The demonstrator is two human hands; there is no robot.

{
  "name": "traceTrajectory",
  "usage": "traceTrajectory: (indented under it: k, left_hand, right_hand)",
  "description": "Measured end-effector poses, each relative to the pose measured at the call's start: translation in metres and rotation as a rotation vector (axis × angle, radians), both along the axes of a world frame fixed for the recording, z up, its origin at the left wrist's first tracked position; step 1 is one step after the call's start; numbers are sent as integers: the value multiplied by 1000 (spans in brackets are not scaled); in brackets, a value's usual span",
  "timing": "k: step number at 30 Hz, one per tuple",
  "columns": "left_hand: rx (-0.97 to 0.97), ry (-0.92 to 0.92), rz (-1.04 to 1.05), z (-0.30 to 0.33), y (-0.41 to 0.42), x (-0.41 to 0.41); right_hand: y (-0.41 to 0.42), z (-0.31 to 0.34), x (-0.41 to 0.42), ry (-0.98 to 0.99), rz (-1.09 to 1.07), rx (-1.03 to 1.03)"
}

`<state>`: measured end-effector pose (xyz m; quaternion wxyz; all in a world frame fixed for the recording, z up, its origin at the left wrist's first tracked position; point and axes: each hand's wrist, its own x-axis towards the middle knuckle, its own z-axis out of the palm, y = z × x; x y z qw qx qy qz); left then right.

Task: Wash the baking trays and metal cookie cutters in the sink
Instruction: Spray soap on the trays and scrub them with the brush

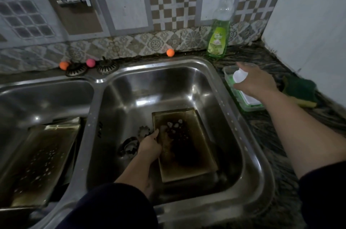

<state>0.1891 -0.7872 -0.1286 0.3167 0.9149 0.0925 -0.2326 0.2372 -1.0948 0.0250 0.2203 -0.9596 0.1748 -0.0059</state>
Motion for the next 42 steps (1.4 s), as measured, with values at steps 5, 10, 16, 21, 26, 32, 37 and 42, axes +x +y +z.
traceTrajectory:
  k: [5, 10, 16, 21, 26, 32, 37, 42]
  left_hand:
    - [-156, -5, 53, 11, -1, -4]
    - [-344, -134, 122, 13, -9, -8]
    - [-404, -207, 239, 16, -18, -11]
    - [-358, -240, 368, 21, -26, -16]
    - [-500, -279, 361, 36, -25, -20]
    - [-714, -487, 241, 75, -14, -31]
    - [-716, -702, 226, 107, 8, -31]
    - [-662, -899, 175, 129, 28, -30]
  right_hand:
    - [-1, -2, -2, 16, -10, -28]
    - [-2, -8, 1, 62, 3, -164]
    - [-3, -12, 3, 138, 26, -305]
    - [-4, -4, -1, 107, -4, -219]
    - [10, 31, -12, -153, 53, -100]
    - [90, 34, -44, -248, 393, -29]
    - [158, 1, -75, -300, 591, -19]
    - [202, 26, -43, -539, 579, -19]
